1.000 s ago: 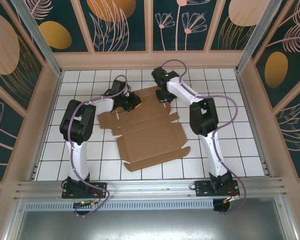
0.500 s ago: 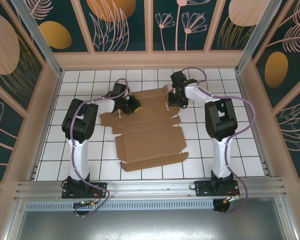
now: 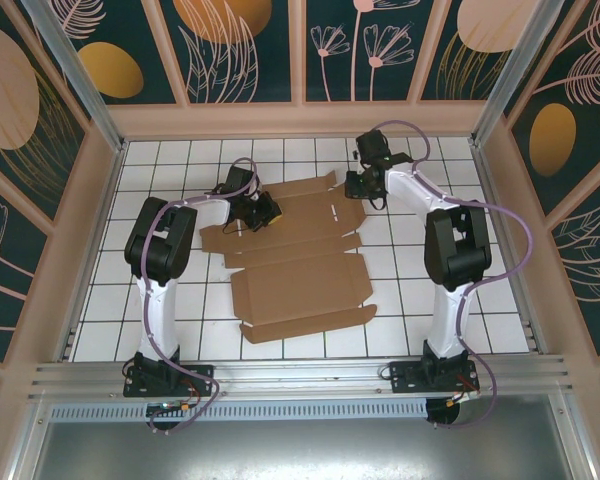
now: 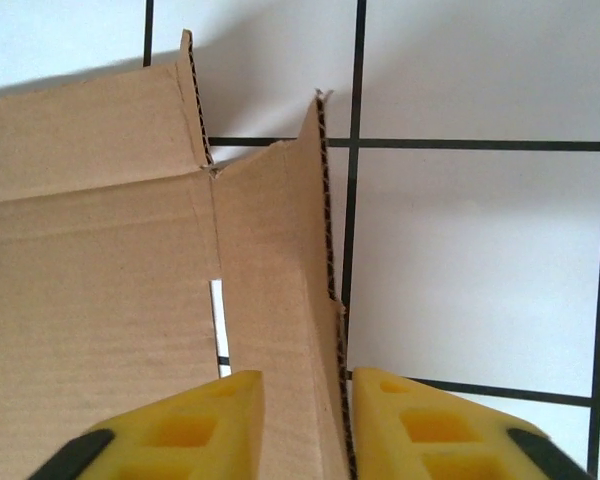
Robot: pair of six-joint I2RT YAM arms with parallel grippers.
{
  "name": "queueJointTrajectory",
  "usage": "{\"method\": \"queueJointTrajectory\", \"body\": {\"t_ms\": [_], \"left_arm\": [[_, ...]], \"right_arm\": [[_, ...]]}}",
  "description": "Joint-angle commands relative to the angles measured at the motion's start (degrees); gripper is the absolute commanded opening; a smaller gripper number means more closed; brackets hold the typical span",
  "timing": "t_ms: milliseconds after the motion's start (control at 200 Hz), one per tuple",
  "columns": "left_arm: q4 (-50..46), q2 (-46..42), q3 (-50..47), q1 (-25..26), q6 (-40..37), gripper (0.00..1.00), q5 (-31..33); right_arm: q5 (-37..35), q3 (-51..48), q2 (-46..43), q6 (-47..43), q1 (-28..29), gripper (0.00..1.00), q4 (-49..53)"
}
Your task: Fold the paper box
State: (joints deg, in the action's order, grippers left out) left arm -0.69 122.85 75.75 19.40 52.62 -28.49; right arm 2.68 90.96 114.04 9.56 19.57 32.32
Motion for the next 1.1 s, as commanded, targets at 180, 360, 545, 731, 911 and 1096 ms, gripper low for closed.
{"method": "queueJointTrajectory", "body": {"t_ms": [180, 360, 545, 731, 911, 1096], "left_arm": [[-3.69, 2.08, 0.02, -0.48, -1.53, 0.08, 2.88], [-3.49, 1.93, 0.02, -0.47, -1.47, 0.08, 2.91], [-3.35, 0.90, 0.93, -0.46, -2.10, 0.09, 2.82], [-3.79, -5.29, 3.39, -0.50, -4.87, 0.18, 3.90], [-2.74, -12.82, 0.67, -0.24, -3.82, 0.26, 3.93], [-2.60, -17.39, -8.73, 3.64, -3.05, 0.14, 4.99]], "right_arm": [[-16.47, 0.57, 5.24, -6.64, 6.34, 0.09, 0.99], [-28.37, 2.80, 10.26, -7.58, 10.35, 0.06, 1.80], [-28.50, 2.06, 5.10, -5.92, 9.70, 0.28, -0.53], [-13.63, -9.26, -11.13, -1.98, 4.95, 0.50, -8.52], [-3.06, -23.06, -22.82, 0.21, 3.33, 0.51, -15.02], [3.39, -31.27, -23.89, 4.73, 3.37, 0.48, -18.85]]}}
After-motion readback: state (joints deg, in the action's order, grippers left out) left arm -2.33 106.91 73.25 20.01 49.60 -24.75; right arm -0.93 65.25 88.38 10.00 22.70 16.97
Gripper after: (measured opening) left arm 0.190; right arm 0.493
